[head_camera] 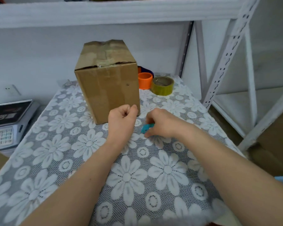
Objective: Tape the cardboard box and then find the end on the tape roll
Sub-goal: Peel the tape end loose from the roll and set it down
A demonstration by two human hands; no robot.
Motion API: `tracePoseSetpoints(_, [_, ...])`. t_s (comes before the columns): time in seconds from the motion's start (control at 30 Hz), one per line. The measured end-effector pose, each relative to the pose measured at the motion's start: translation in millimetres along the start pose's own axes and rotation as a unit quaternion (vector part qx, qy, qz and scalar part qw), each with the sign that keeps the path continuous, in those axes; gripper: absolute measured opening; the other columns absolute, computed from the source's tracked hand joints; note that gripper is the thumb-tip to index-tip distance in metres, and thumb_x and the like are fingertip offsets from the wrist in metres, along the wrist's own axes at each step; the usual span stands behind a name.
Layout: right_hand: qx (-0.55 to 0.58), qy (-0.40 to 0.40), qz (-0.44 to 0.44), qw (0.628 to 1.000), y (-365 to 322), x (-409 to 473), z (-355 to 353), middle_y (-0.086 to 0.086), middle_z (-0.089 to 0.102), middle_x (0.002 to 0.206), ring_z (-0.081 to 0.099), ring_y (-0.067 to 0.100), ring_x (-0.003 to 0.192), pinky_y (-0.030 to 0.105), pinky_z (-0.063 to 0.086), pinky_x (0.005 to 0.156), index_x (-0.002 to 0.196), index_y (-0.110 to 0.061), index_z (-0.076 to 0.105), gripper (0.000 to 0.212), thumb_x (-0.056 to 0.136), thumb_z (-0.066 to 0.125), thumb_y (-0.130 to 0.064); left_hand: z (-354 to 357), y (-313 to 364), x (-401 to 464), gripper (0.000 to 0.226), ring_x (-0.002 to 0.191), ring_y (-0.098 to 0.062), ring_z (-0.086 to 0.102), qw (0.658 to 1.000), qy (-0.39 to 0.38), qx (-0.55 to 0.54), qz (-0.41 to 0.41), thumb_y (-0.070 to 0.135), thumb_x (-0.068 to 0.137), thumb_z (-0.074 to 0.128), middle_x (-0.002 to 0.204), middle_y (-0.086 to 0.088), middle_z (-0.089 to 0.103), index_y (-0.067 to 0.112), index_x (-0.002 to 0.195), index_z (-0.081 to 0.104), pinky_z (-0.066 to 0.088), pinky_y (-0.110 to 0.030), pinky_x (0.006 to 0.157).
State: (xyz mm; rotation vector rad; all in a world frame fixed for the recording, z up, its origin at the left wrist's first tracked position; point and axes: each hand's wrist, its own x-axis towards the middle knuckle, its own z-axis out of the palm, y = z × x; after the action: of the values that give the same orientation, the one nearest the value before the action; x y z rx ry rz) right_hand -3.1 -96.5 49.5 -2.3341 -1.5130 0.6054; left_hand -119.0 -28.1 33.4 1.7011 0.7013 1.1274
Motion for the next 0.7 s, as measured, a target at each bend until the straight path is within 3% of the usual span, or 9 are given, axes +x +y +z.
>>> tracePoseSetpoints(0.1, [0.187, 0.047, 0.052, 0.98, 14, 1, -12, 0.001, 0.061, 0.066, 0.055, 0.01, 0.049, 0.023, 0.044, 0.047, 0.093, -0.007, 0.063, 0.015, 0.084, 0.069, -0.017, -1, 4, -1, 0.043, 0.039, -0.004, 0.022, 1.0, 0.001, -0.004, -0.006, 0.008, 0.089, 0.056, 0.046, 0.002, 0.022, 0.008, 0.052, 0.033, 0.03, -0.01, 0.046])
tracePoseSetpoints(0.23, [0.437, 0.193, 0.178, 0.86, 45, 24, -25, 0.019, 0.062, 0.08, 0.053, 0.019, 0.045, 0.029, 0.048, 0.048, 0.13, -0.002, 0.048, 0.037, 0.095, 0.039, 0.002, 10, 9, -1, 0.047, 0.041, -0.004, 0.02, 0.999, -0.04, -0.006, -0.015, 0.018, 0.093, 0.055, 0.044, 0.004, 0.025, 0.003, 0.054, 0.033, 0.036, -0.017, 0.054])
tracePoseSetpoints(0.27, [0.472, 0.219, 0.201, 0.83, 52, 31, -28, 0.018, 0.06, 0.081, 0.055, 0.02, 0.048, 0.032, 0.051, 0.051, 0.137, -0.006, 0.041, 0.045, 0.094, 0.032, 0.005, 14, 11, 0, 0.049, 0.041, -0.005, 0.021, 0.998, -0.055, -0.001, -0.011, 0.022, 0.095, 0.053, 0.046, 0.001, 0.026, 0.0, 0.056, 0.034, 0.036, -0.016, 0.053])
tracePoseSetpoints(0.33, [0.521, 0.251, 0.231, 0.782, 61, 48, -35, 0.017, 0.058, 0.093, 0.062, 0.027, 0.061, 0.04, 0.058, 0.072, 0.144, -0.009, 0.029, 0.055, 0.092, 0.027, 0.006, 25, 13, 3, 0.047, 0.042, -0.006, 0.023, 0.997, -0.08, 0.018, 0.0, 0.028, 0.098, 0.046, 0.049, 0.001, 0.029, 0.002, 0.059, 0.038, 0.03, -0.015, 0.046])
tracePoseSetpoints(0.43, [0.614, 0.282, 0.263, 0.689, 79, 73, -43, 0.022, 0.049, 0.128, 0.06, 0.039, 0.109, 0.044, 0.052, 0.092, 0.141, -0.003, 0.031, 0.05, 0.092, 0.034, 0.002, 41, 12, 10, 0.033, 0.042, -0.007, 0.028, 0.994, -0.097, 0.046, 0.001, 0.023, 0.101, 0.036, 0.048, 0.01, 0.038, 0.013, 0.076, 0.055, 0.028, -0.018, 0.041])
tracePoseSetpoints(0.47, [0.63, 0.29, 0.259, 0.672, 84, 81, -44, 0.024, 0.051, 0.128, 0.059, 0.038, 0.112, 0.04, 0.055, 0.088, 0.136, 0.001, 0.036, 0.043, 0.093, 0.037, -0.002, 45, 11, 13, 0.029, 0.045, -0.011, 0.031, 0.993, -0.104, 0.046, -0.009, 0.017, 0.101, 0.034, 0.053, 0.007, 0.041, 0.016, 0.085, 0.057, 0.029, -0.021, 0.041])
tracePoseSetpoints(0.53, [0.625, 0.311, 0.242, 0.674, 87, 97, -45, 0.027, 0.057, 0.121, 0.066, 0.036, 0.096, 0.038, 0.059, 0.078, 0.125, 0.005, 0.045, 0.034, 0.092, 0.043, -0.002, 52, 8, 17, 0.032, 0.053, -0.017, 0.034, 0.992, -0.118, 0.039, -0.026, 0.006, 0.099, 0.032, 0.06, 0.001, 0.043, 0.022, 0.089, 0.058, 0.033, -0.029, 0.045])
tracePoseSetpoints(0.63, [0.593, 0.364, 0.283, 0.66, 91, 117, -51, 0.022, 0.059, 0.112, 0.068, 0.038, 0.084, 0.033, 0.058, 0.047, 0.112, -0.001, 0.044, 0.027, 0.092, 0.026, -0.003, 57, 2, 21, 0.045, 0.047, -0.012, 0.034, 0.99, -0.132, 0.039, -0.025, -0.009, 0.089, 0.034, 0.058, 0.0, 0.045, 0.02, 0.071, 0.062, 0.031, -0.027, 0.044])
tracePoseSetpoints(0.7, [0.593, 0.366, 0.31, 0.646, 95, 125, -50, 0.022, 0.061, 0.112, 0.067, 0.039, 0.077, 0.024, 0.044, 0.028, 0.117, 0.0, 0.046, 0.042, 0.094, 0.013, -0.012, 58, -3, 23, 0.048, 0.042, -0.005, 0.033, 0.989, -0.138, 0.036, -0.037, -0.015, 0.083, 0.034, 0.057, -0.001, 0.048, 0.016, 0.061, 0.063, 0.029, -0.022, 0.039])
